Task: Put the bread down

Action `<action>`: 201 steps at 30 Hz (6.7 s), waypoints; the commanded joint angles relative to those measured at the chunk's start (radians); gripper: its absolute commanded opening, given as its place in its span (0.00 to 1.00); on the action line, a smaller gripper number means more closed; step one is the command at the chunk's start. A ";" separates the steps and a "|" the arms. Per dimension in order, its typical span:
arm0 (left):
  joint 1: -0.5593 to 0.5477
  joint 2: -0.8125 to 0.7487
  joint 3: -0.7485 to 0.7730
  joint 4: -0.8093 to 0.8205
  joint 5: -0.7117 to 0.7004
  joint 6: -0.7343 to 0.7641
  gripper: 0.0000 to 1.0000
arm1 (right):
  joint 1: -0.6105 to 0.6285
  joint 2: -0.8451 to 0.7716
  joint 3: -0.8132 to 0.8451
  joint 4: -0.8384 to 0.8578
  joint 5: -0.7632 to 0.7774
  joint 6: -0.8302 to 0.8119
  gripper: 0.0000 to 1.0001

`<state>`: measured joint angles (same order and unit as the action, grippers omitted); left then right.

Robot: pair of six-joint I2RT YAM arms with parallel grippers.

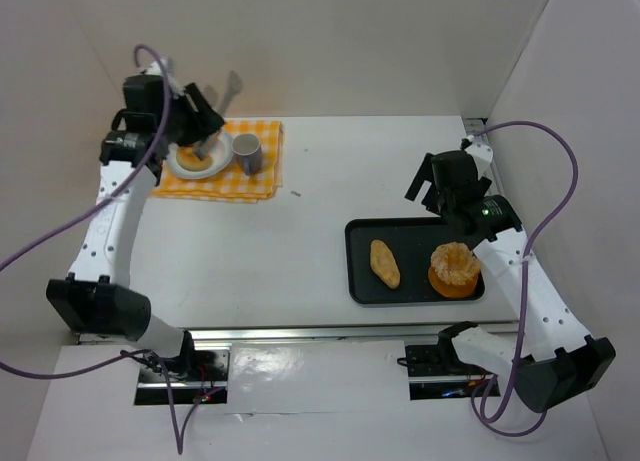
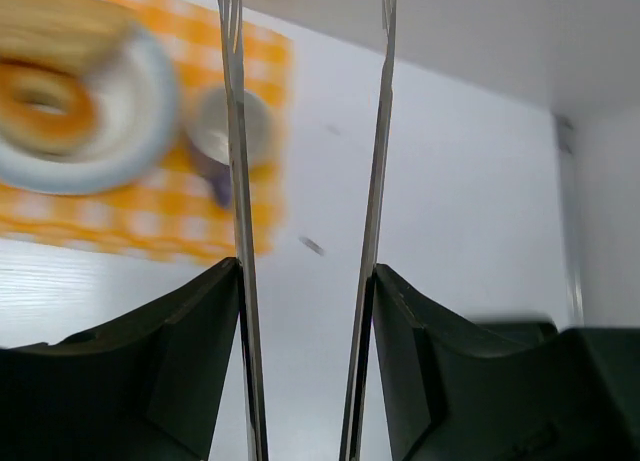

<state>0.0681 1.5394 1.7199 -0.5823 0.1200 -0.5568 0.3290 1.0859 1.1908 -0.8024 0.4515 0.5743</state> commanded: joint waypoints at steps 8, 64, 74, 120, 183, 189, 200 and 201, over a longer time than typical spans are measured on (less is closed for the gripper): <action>-0.577 -0.130 -0.321 0.094 0.216 0.002 0.65 | -0.005 -0.084 0.039 0.026 0.073 -0.037 1.00; -0.843 0.260 -0.287 0.168 0.349 0.041 0.42 | -0.015 -0.095 0.021 0.012 0.036 -0.047 1.00; -0.728 0.180 -0.088 -0.032 0.284 0.089 0.00 | -0.015 -0.104 0.012 0.012 0.036 -0.047 1.00; -0.005 -0.016 -0.620 0.639 -0.356 -0.408 0.18 | -0.015 -0.038 0.003 0.040 0.004 -0.047 1.00; -0.729 0.131 -0.516 0.178 -0.457 -0.043 0.96 | -0.015 -0.087 -0.034 0.028 -0.008 -0.047 1.00; -0.729 0.027 -0.361 0.046 -0.468 -0.002 0.96 | -0.015 -0.069 -0.014 0.019 0.012 -0.047 1.00; -0.738 -0.212 -0.460 0.140 -0.507 0.069 0.97 | -0.015 -0.060 -0.014 0.009 -0.008 -0.047 1.00; -0.738 -0.222 -0.460 0.150 -0.507 0.078 0.97 | -0.015 -0.060 -0.014 0.009 -0.008 -0.047 1.00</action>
<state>-0.6647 1.3327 1.2922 -0.4721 -0.3668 -0.5198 0.3199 1.0271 1.1614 -0.7990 0.4332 0.5369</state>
